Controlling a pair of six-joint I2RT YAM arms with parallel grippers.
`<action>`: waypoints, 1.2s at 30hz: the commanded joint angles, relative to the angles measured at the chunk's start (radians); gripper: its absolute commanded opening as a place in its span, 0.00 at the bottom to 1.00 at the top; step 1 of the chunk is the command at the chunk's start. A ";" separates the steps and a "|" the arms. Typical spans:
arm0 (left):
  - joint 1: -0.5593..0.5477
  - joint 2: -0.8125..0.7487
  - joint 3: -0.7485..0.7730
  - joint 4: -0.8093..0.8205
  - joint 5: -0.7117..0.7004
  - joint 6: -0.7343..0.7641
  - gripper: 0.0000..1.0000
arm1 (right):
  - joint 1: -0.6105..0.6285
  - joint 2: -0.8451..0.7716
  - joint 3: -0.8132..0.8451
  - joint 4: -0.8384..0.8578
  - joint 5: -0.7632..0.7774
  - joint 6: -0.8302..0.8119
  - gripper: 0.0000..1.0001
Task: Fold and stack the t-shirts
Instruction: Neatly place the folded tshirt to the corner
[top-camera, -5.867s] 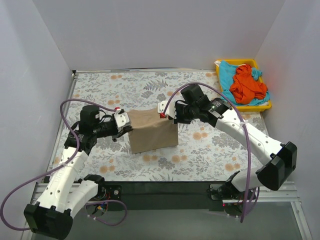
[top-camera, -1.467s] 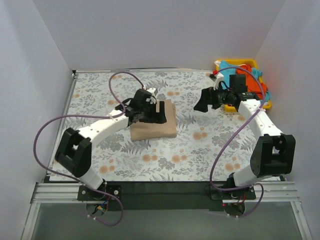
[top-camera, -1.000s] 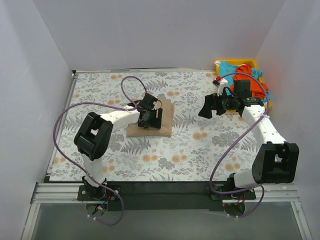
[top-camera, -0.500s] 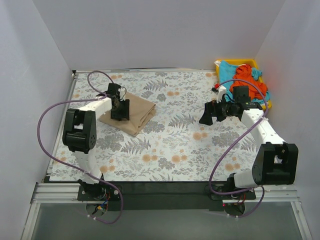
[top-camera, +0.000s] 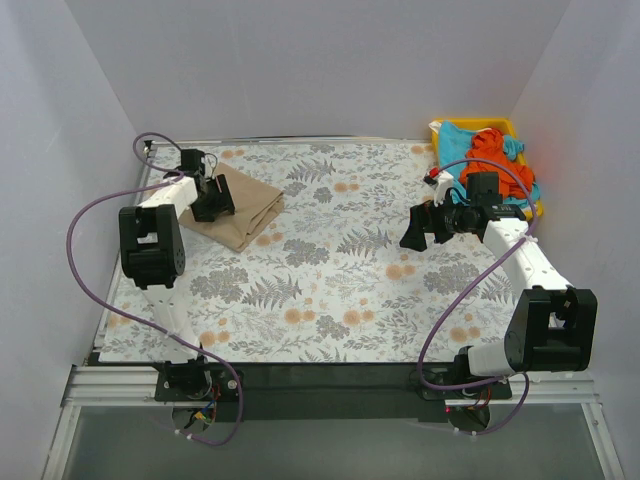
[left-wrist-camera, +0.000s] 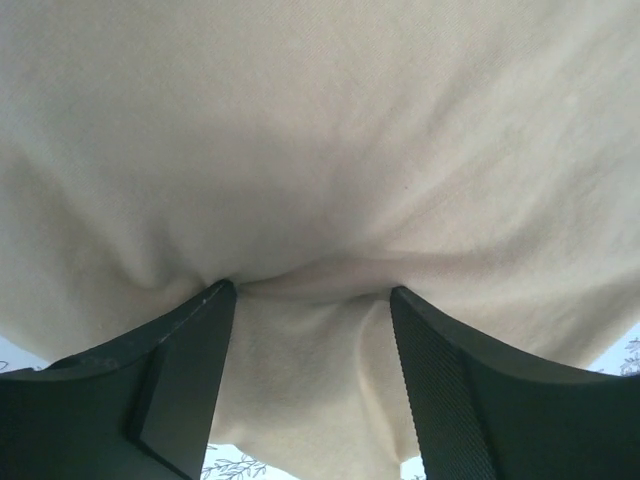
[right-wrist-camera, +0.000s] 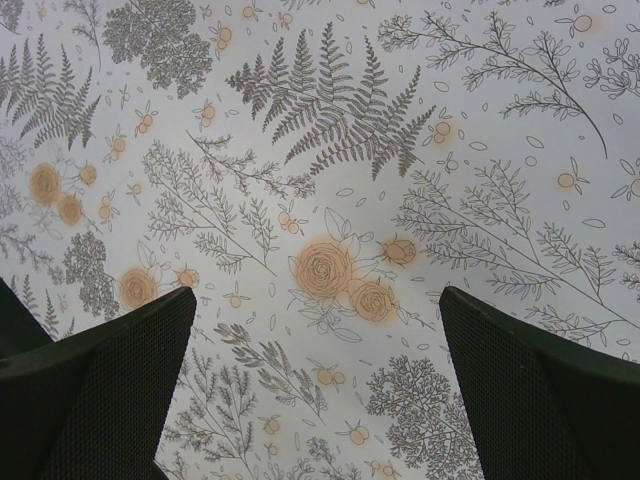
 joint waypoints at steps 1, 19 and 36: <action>0.018 -0.076 -0.016 -0.002 0.086 0.048 0.61 | -0.005 -0.014 0.014 -0.006 -0.001 -0.018 0.98; -0.011 -0.171 -0.013 -0.114 0.327 0.902 0.79 | -0.005 0.001 0.055 -0.032 -0.026 0.012 0.98; 0.052 0.166 0.098 0.005 0.018 0.442 0.68 | -0.005 0.029 0.070 -0.050 -0.001 0.000 0.98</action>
